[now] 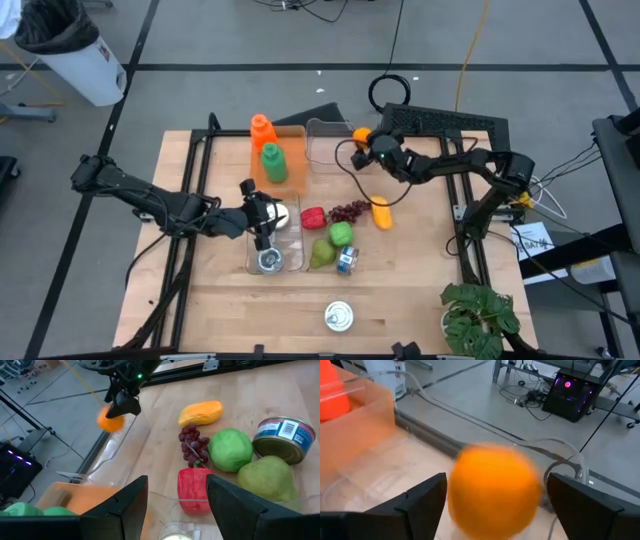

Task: Pick & Place Food Item
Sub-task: Put the orange into the top transparent bin, then put the blue and pink tuna can into the bottom transparent bin

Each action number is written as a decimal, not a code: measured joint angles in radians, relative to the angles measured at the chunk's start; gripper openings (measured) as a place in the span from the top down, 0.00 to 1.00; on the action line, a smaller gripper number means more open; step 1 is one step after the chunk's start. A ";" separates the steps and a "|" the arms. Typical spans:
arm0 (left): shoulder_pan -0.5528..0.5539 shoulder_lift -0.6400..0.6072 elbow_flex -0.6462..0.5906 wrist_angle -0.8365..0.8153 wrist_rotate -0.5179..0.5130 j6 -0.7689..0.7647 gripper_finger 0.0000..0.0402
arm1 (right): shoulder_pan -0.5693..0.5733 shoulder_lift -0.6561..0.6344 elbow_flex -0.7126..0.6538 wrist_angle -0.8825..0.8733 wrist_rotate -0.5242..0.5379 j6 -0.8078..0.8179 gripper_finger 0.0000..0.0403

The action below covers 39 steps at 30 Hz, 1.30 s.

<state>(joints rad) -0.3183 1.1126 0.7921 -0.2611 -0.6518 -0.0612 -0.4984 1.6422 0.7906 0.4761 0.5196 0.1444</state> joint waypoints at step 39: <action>0.010 0.000 0.000 0.002 -0.001 -0.178 0.47 | 0.682 -0.174 0.280 -0.756 -0.541 -0.199 0.19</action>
<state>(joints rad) -0.3080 1.1126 0.7921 -0.2594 -0.6527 -0.2392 0.1834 1.4682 1.0702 -0.2799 -0.0213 -0.0543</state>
